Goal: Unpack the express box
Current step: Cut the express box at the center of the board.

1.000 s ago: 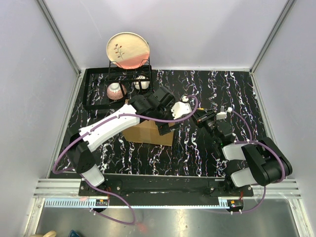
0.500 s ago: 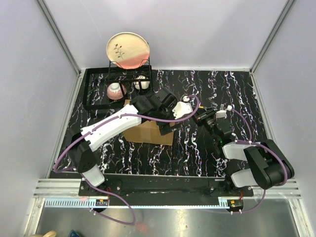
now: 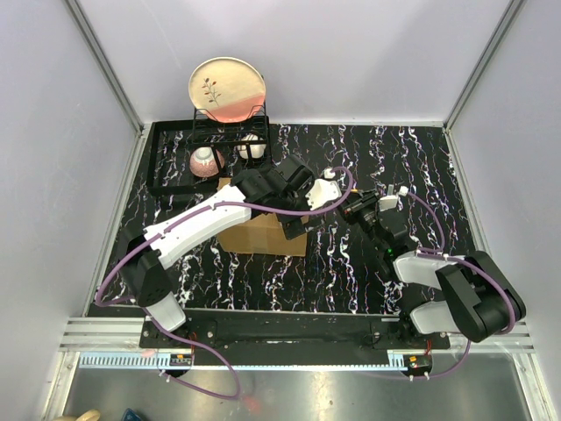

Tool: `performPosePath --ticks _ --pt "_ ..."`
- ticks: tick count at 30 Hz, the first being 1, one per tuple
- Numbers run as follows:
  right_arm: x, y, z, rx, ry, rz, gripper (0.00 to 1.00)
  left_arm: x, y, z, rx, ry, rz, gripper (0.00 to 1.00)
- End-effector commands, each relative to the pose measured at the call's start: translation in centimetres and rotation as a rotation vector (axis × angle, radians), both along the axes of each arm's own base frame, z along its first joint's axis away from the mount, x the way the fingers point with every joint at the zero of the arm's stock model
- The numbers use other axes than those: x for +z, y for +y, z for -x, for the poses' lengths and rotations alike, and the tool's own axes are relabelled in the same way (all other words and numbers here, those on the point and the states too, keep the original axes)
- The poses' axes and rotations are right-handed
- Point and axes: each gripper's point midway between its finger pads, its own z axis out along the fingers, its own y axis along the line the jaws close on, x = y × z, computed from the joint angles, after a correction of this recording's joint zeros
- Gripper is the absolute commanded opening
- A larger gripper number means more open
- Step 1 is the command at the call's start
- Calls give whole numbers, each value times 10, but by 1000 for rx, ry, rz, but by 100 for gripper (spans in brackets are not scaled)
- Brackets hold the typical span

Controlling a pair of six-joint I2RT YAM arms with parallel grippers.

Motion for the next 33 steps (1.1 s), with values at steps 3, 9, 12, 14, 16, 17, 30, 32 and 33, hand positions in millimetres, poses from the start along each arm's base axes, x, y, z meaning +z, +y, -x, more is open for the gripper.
performPosePath --ticks 3,9,12,14,16,17,30,32,33 --pt "29 18 9 46 -79 9 0 17 -16 -16 51 -53 55 99" --pt "28 25 25 78 -64 25 0 13 -18 -22 72 -47 57 99" --pt "26 23 34 85 -48 21 0 9 -16 -25 90 -38 55 99" --pt "27 22 38 89 -49 16 0 6 -14 -26 100 -31 50 99" --pt "26 21 43 98 -40 18 0 4 -12 -27 105 -29 46 99" --pt "24 20 44 100 -35 19 0 2 -10 -27 110 -24 44 99" --pt "13 36 52 205 -37 -53 0 -6 -1 -29 120 -13 26 99" --pt "12 37 54 215 -37 -54 0 -6 -1 -30 121 -13 27 99" --pt "11 37 55 216 -36 -50 0 -6 -1 -30 121 -15 29 99"
